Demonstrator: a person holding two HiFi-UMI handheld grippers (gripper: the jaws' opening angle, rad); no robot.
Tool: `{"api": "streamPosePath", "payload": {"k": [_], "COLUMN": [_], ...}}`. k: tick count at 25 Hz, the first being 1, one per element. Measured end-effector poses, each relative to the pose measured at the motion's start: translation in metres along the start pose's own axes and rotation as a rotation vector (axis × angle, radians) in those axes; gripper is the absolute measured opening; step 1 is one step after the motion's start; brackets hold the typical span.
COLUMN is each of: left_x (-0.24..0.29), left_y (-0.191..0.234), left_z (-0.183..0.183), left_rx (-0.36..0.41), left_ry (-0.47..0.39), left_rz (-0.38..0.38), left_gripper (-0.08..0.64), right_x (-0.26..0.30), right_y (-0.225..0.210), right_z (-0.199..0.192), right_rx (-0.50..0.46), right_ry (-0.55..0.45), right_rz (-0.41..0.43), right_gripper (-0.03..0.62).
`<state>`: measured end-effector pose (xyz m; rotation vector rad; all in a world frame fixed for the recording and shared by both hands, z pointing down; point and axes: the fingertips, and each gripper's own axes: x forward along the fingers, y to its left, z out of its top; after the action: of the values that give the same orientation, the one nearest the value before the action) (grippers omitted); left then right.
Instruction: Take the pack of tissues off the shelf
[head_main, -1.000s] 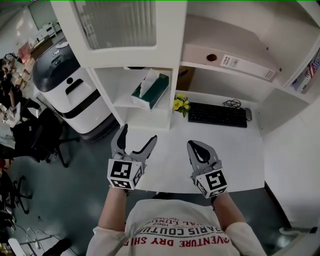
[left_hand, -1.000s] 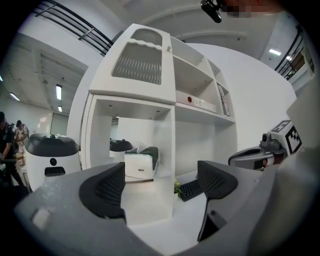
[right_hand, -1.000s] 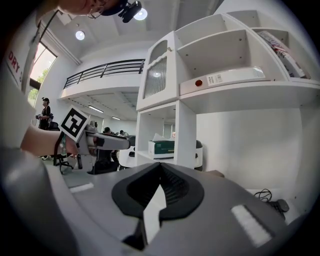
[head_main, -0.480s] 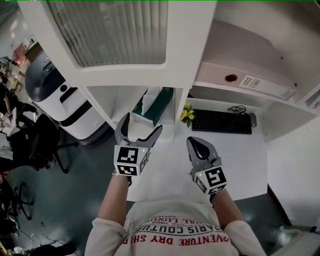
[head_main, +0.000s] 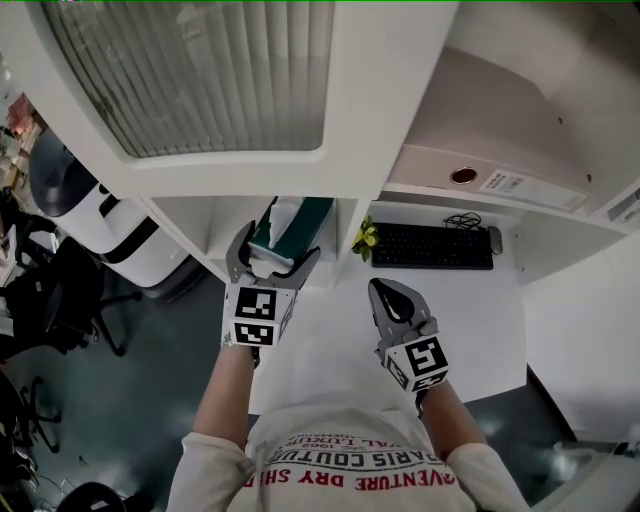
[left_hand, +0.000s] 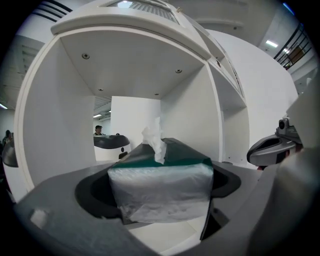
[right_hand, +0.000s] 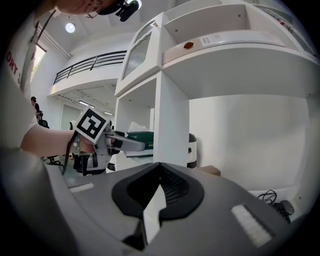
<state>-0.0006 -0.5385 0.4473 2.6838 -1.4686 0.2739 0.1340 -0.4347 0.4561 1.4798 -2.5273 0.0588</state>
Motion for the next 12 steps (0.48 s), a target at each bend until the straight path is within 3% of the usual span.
{"api": "streamPosePath", "payload": {"k": [4,12], "left_x": [0.003,-0.002], "left_y": [0.002,0.002], "left_z": [-0.004,-0.003], "left_rx": [-0.019,0.025], "left_ry": [-0.002,0.013], "left_rz": [0.001,0.006], "left_gripper": [0.481,0.44], "right_x": [-0.001,-0.012], "right_y": [-0.002,-0.003], "right_z": [-0.007,-0.014], "right_rx": [-0.005,0.002], "right_ry": [0.019,0.035], "right_rz": [-0.003,-0.029], "right_gripper": [0.002,0.002]}}
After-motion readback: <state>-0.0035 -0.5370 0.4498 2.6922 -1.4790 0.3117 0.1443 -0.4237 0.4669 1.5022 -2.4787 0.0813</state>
